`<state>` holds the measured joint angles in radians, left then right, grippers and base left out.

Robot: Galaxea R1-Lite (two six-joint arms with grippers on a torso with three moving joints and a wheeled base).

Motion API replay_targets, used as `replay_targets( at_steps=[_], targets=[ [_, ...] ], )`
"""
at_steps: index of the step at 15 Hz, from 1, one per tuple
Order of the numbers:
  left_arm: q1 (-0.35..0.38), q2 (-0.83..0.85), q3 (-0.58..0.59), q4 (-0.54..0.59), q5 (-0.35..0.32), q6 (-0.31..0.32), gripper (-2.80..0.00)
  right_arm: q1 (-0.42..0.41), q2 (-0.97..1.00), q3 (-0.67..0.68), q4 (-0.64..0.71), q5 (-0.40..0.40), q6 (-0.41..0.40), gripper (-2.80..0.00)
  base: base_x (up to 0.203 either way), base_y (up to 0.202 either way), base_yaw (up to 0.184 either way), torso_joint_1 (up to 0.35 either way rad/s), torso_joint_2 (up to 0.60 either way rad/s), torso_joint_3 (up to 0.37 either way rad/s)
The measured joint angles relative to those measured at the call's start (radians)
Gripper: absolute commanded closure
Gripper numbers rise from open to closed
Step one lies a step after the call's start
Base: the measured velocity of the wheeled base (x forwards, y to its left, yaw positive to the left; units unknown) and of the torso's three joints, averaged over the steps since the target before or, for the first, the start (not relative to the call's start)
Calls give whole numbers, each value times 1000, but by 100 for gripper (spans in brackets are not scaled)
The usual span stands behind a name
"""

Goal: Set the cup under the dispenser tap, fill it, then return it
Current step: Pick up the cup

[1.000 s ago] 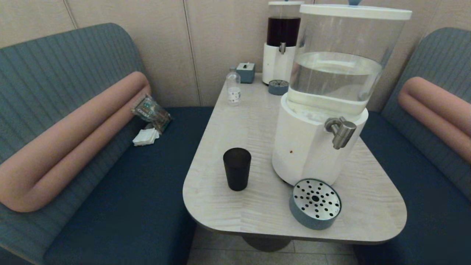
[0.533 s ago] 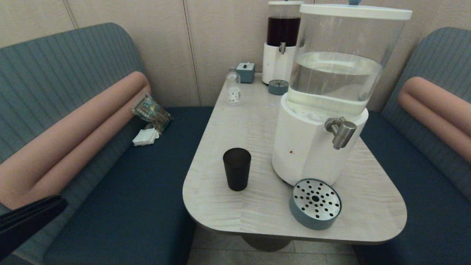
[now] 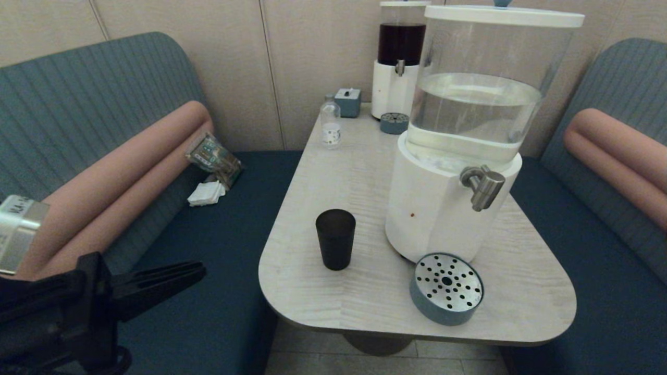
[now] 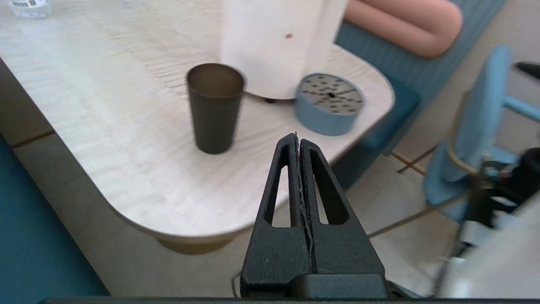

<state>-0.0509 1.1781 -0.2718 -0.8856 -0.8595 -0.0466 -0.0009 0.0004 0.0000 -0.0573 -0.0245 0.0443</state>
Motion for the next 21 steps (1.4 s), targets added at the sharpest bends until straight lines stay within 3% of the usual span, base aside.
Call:
replay_targets(
  at_steps=[5,7,10,11,17,21],
  targets=[
    [3,369,122,-550,2,49,0,0,0,0,0,0,0,0,0,0,0,0,0,0],
    [4,458,104,-633,5,60,0,0,0,0,0,0,0,0,0,0,0,0,0,0],
    [4,532,76,-636,7,65,0,0,0,0,0,0,0,0,0,0,0,0,0,0],
    [3,550,67,-636,7,69,-280,0,0,0,0,0,0,0,0,0,0,0,0,0],
    [3,615,32,-636,7,68,-280,0,0,0,0,0,0,0,0,0,0,0,0,0],
    [-15,701,-83,-636,-14,73,-280,0,0,0,0,0,0,0,0,0,0,0,0,0]
  ],
)
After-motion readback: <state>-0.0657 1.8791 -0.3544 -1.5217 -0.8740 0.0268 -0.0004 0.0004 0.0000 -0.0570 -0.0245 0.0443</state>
